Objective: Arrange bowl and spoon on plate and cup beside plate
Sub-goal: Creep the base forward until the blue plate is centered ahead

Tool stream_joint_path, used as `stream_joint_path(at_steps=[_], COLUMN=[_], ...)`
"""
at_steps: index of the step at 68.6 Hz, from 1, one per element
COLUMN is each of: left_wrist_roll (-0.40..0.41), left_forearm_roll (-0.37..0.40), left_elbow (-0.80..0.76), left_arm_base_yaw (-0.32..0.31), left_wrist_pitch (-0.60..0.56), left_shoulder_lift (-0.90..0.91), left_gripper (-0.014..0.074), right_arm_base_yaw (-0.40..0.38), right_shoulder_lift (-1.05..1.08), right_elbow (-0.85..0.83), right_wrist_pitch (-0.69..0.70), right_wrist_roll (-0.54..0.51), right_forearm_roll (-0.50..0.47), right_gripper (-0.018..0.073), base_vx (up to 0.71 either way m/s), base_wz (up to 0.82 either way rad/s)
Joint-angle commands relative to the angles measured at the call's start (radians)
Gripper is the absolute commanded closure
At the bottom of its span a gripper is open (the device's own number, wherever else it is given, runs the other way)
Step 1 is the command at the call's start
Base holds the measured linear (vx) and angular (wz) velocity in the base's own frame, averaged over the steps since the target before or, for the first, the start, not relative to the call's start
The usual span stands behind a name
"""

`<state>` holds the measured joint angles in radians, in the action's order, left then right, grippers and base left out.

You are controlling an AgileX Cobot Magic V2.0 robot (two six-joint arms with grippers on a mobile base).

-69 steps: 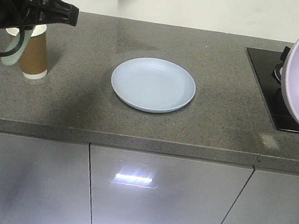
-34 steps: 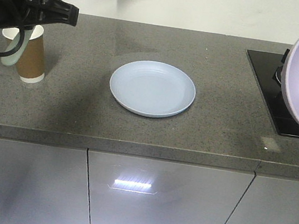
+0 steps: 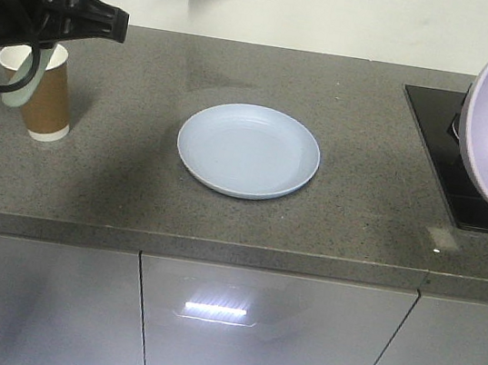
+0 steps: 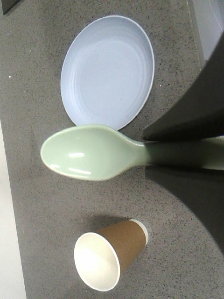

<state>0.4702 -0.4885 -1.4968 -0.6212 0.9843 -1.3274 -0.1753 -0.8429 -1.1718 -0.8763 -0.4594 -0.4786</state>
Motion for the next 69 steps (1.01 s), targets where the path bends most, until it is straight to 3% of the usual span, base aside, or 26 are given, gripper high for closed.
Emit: stream_joint_path(at_steps=[1, 69], left_wrist_roll=[0.002, 0.002], left_forearm_roll=[-0.031, -0.031], left_elbow=[-0.020, -0.020], left_arm_base_yaw=[0.001, 0.001], left_wrist_pitch=[-0.047, -0.047], left_shoulder_lift=[0.029, 0.029], left_gripper=[0.0602, 0.0602], right_arm_base_yaw=[-0.004, -0.004], right_shoulder_lift=[0.002, 0.002], right_elbow=[-0.023, -0.023], right_wrist_pitch=[0.065, 0.065], right_wrist_roll=[-0.007, -0.007], right_forearm_roll=[-0.024, -0.024], right_gripper=[0.0564, 0.0564], base_vx=[0.05, 0.05], base_wz=[0.00, 0.01])
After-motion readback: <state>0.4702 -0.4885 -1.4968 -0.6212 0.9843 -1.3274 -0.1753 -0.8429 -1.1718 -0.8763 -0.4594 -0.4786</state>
